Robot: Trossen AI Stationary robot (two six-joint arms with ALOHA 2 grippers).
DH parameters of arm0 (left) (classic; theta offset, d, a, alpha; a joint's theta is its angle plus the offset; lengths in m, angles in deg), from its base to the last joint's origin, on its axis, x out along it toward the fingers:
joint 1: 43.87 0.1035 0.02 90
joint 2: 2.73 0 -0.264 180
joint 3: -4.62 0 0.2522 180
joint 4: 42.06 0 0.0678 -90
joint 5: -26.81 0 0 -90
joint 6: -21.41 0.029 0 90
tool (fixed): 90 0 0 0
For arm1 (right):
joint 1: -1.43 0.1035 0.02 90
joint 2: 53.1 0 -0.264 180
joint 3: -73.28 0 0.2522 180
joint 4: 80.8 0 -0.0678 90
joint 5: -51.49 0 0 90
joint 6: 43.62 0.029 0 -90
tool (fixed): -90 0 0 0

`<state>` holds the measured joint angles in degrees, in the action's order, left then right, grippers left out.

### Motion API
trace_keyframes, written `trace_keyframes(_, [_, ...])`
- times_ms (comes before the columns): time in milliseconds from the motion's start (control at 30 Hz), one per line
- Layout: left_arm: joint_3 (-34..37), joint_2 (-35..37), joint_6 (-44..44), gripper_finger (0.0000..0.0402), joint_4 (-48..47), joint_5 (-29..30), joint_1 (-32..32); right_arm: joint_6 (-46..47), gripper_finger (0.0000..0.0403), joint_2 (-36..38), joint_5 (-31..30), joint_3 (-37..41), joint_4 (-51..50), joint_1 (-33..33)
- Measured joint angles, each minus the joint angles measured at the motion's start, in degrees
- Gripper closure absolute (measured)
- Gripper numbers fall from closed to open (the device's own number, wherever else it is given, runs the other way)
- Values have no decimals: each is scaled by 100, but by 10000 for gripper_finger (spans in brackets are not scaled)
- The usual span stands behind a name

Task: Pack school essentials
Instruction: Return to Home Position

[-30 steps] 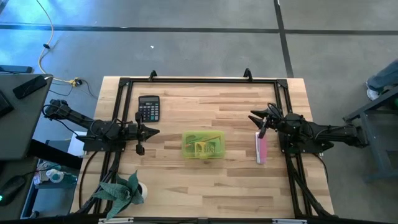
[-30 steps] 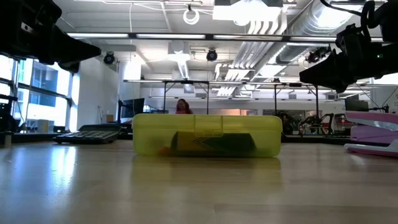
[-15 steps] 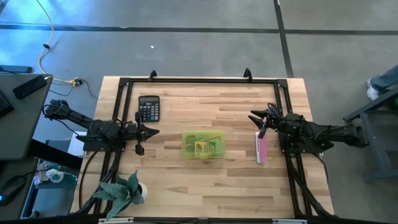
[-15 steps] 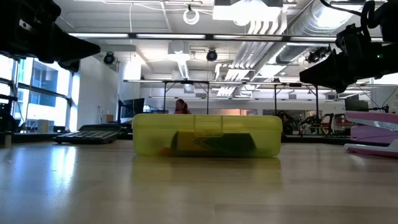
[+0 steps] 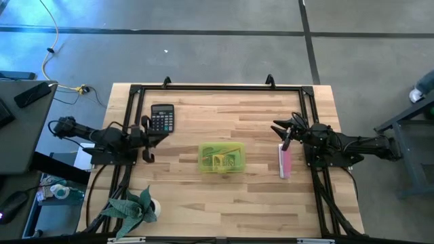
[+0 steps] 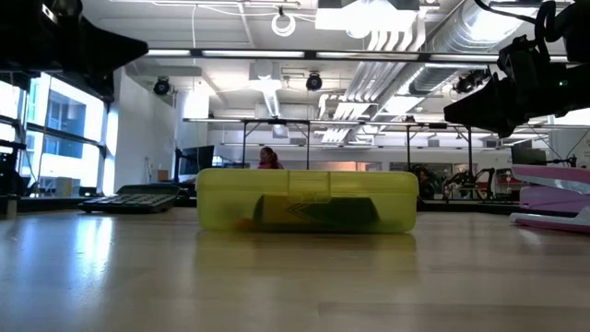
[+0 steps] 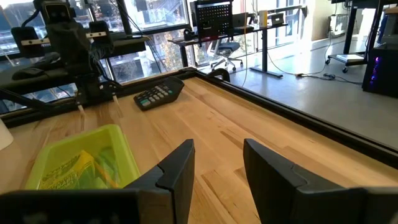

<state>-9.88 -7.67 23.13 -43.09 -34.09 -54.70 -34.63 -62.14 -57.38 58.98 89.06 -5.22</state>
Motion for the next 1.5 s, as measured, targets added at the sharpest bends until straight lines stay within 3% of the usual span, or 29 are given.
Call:
trace_keyframes(300, [0, 471, 0, 401, 2, 0, 113, 0, 274, 0, 0, 0, 0, 0])
trace_keyframes(1500, [0, 469, 0, 401, 26, 0, 113, -2, 274, 0, 0, 2, 2, 0])
